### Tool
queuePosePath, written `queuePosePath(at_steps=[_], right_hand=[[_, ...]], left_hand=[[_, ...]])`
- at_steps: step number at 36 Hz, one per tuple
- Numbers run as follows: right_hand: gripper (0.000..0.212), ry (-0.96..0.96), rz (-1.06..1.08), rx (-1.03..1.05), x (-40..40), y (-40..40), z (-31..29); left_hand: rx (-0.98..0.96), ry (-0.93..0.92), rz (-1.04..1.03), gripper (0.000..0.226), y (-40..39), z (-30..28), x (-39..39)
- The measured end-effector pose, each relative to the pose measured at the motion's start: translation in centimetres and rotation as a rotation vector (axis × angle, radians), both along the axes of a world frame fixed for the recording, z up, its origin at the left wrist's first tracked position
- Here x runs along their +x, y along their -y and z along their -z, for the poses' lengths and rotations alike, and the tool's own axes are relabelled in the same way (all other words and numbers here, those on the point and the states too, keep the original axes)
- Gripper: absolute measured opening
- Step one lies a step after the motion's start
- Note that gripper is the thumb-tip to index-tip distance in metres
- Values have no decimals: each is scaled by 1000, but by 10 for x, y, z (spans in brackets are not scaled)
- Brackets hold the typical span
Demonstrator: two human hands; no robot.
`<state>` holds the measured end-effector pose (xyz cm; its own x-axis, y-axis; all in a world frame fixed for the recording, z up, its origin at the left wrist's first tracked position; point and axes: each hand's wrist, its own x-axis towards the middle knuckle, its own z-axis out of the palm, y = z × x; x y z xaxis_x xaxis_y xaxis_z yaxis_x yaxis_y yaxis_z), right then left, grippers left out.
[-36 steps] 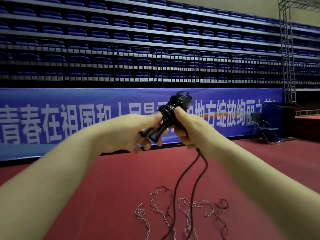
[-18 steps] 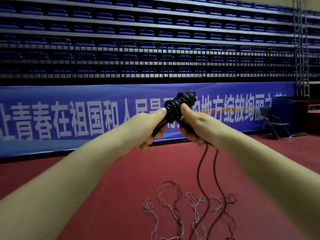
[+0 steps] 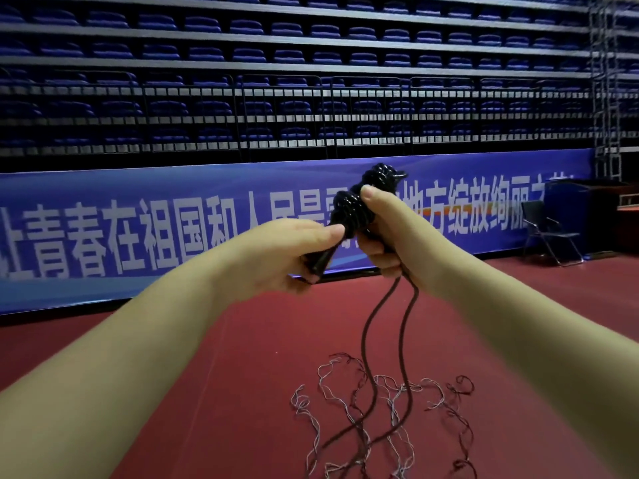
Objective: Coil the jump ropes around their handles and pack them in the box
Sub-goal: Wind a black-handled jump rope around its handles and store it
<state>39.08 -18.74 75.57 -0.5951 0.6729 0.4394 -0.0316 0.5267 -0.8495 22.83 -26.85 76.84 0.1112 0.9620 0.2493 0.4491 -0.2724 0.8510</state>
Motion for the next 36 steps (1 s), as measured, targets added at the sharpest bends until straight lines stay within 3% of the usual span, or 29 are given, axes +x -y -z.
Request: queuePosePath(at_steps=[3,6,10,15,21,24,30,33,34,36], right_hand=[[45,-49,-86,22,-4,5,1],[56,-17,-154,51,-7,6,3],[54,101,-97,70,-3,2,2],[64,288,81,122,2,-3,6],[55,248,156,143,-11,-3,16],[53,194,150,123,-16,-4,20],[53,33,59,-81,-15,-1,25],[52,-12,84,-78,-13,-2,26],[52,-19,87,-62,-12,-3,27],[52,-26,59,-33,-11,-1,28]], left_hand=[[-233,225,276,38,3,11,-2],[-276,280,430,38,4,27,2],[-150,294,190,35,5,29,2],[143,-230,-169,29,-1,28,-8],[384,-618,-476,33,-7,34,-12],[455,-754,-602,33,-8,37,-10],[575,-964,-634,24,-7,37,-6],[433,-884,-481,28,-6,33,-4],[314,-766,-365,28,-6,31,-5],[-3,-353,-50,33,-7,32,-11]])
